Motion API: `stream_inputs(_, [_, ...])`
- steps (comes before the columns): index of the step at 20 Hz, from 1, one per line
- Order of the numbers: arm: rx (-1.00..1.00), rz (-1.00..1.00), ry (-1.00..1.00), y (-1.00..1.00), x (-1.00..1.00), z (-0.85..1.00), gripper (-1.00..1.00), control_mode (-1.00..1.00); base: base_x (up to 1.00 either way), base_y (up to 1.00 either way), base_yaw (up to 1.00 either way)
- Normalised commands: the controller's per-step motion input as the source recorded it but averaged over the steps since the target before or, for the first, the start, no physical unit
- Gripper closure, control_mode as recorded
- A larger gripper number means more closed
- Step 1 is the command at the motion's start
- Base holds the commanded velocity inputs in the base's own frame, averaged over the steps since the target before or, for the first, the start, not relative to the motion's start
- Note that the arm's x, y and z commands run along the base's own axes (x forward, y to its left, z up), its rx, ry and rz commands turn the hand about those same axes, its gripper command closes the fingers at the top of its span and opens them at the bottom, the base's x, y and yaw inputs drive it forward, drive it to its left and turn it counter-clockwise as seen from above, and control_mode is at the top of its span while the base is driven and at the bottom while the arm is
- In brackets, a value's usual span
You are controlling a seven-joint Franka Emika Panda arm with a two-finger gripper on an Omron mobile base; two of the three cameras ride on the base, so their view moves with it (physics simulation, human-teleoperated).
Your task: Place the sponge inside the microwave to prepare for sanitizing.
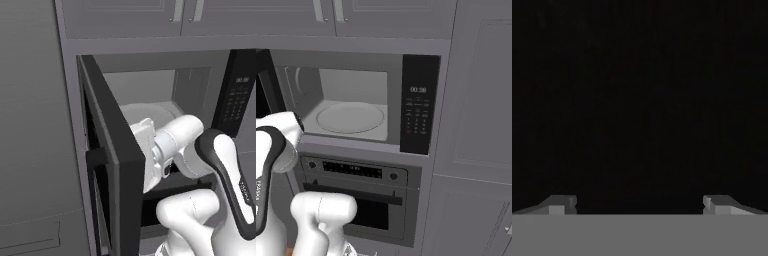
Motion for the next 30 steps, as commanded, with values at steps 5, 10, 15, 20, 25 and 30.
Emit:
stream_inputs(5, [0.01,0.00,0.00,0.32,0.00,-0.19,-1.00,-1.00,0.00,0.00,0.00])
stream_inputs(10, [0.00,-0.01,-0.07,0.05,0.09,-0.02,-1.00,-1.00,0.00,0.00,0.00])
stream_inputs(15, [0.00,-0.05,-0.09,-0.13,0.13,0.05,-1.00,-1.00,0.00,0.00,0.00])
stream_inputs(20, [-0.02,-0.05,-0.09,-0.41,0.10,0.12,-1.00,-1.00,0.00,0.00,0.00])
stream_inputs(25, [-0.11,-0.03,-0.12,-0.50,0.05,0.13,-1.00,-1.00,0.00,0.00,0.00])
stream_inputs(30, [-0.18,-0.06,-0.06,-0.49,0.05,0.12,-1.00,-1.00,0.00,0.00,0.00])
